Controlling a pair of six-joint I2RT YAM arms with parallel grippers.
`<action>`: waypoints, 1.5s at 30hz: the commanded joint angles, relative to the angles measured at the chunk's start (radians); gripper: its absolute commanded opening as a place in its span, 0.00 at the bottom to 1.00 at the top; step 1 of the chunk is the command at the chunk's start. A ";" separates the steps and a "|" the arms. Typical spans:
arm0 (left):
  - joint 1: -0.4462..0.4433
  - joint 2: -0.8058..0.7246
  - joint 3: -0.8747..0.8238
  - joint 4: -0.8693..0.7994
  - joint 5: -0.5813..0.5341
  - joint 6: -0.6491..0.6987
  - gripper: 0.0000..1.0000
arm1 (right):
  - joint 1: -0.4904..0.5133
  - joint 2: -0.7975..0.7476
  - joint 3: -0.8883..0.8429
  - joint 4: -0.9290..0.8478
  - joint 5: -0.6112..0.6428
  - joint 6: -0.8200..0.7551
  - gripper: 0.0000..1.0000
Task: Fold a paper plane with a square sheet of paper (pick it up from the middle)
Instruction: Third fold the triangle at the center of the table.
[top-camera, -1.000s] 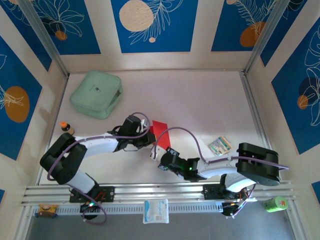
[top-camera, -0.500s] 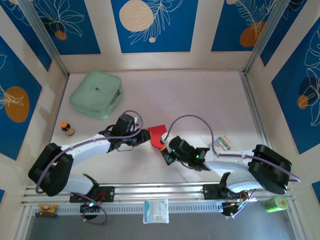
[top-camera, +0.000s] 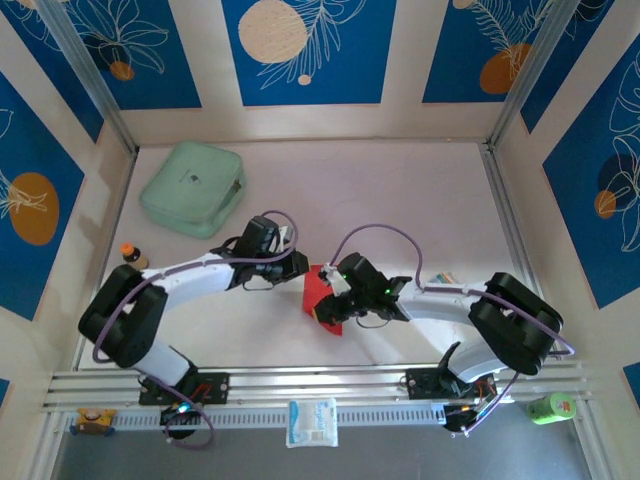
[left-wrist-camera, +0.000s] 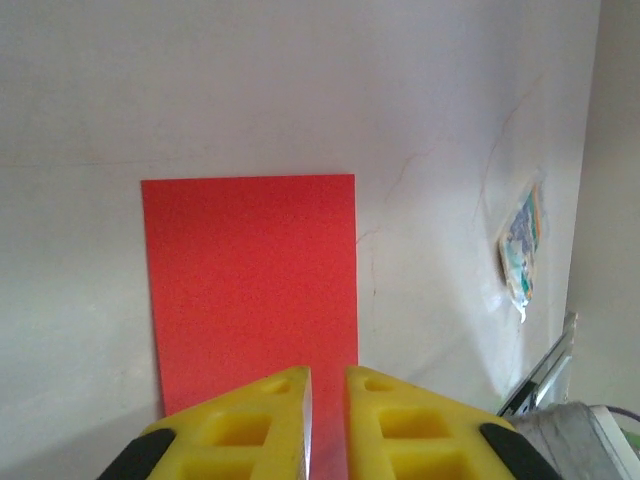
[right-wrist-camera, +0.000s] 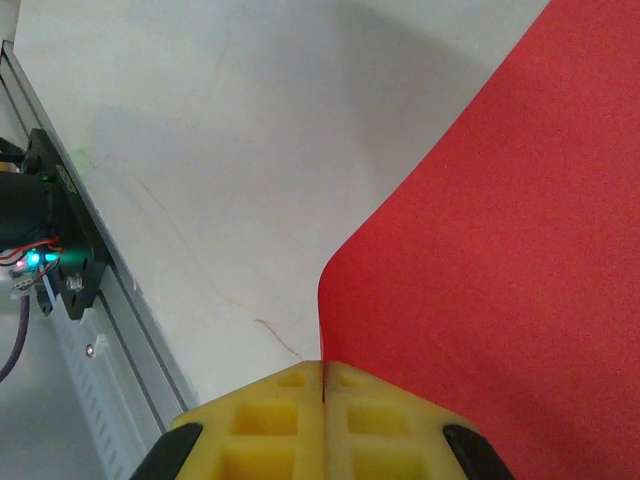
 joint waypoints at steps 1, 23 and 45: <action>0.009 0.070 0.053 0.017 0.084 0.025 0.16 | -0.002 0.001 0.009 0.012 -0.035 0.024 0.00; -0.022 0.378 0.161 -0.067 0.139 0.086 0.07 | -0.032 -0.044 -0.061 0.027 0.027 0.015 0.00; -0.023 0.341 0.139 -0.063 0.117 0.078 0.06 | -0.094 -0.048 -0.038 -0.118 0.187 -0.006 0.00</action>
